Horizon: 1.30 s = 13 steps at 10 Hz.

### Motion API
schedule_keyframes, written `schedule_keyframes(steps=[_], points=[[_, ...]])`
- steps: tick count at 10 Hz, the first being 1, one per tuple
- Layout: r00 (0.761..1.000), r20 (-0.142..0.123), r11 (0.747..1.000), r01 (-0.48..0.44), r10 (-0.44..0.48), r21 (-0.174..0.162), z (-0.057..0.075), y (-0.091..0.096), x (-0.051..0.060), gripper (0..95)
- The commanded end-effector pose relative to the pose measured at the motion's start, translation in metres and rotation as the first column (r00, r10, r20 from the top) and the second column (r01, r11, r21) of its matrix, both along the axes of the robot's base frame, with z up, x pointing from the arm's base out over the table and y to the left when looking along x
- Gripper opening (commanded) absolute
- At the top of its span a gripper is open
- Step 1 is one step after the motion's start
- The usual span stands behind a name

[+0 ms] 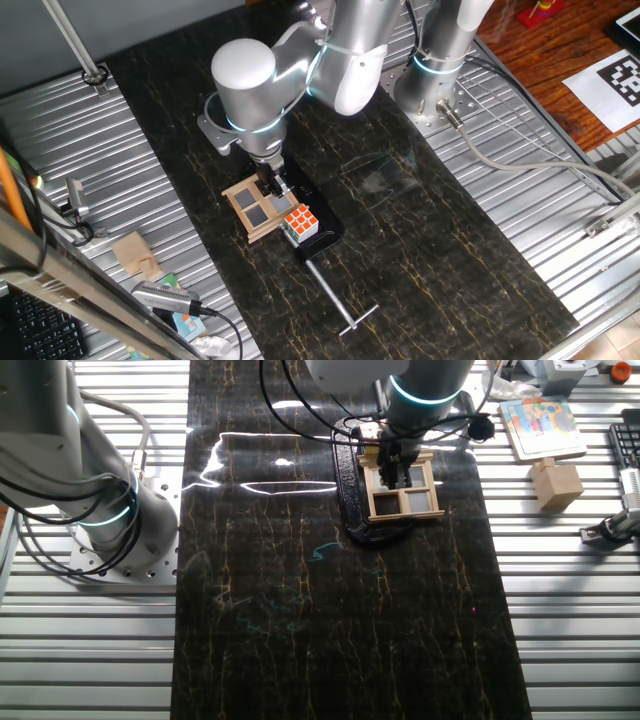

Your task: Close a sliding window

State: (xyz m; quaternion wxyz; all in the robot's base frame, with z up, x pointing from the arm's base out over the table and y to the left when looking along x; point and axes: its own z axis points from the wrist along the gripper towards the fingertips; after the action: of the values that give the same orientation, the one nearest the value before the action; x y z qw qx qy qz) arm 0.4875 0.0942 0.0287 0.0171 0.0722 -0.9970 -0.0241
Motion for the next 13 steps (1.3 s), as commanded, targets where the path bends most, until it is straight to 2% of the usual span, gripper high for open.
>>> schedule_keyframes(steps=[1, 13], points=[[1.000, -0.004, 1.000, 0.002, -0.002, 0.003, 0.0012, 0.0005, -0.0008, 0.0], [1.000, -0.005, 1.000, 0.001, -0.001, 0.002, -0.0080, -0.0001, 0.0005, 0.0]])
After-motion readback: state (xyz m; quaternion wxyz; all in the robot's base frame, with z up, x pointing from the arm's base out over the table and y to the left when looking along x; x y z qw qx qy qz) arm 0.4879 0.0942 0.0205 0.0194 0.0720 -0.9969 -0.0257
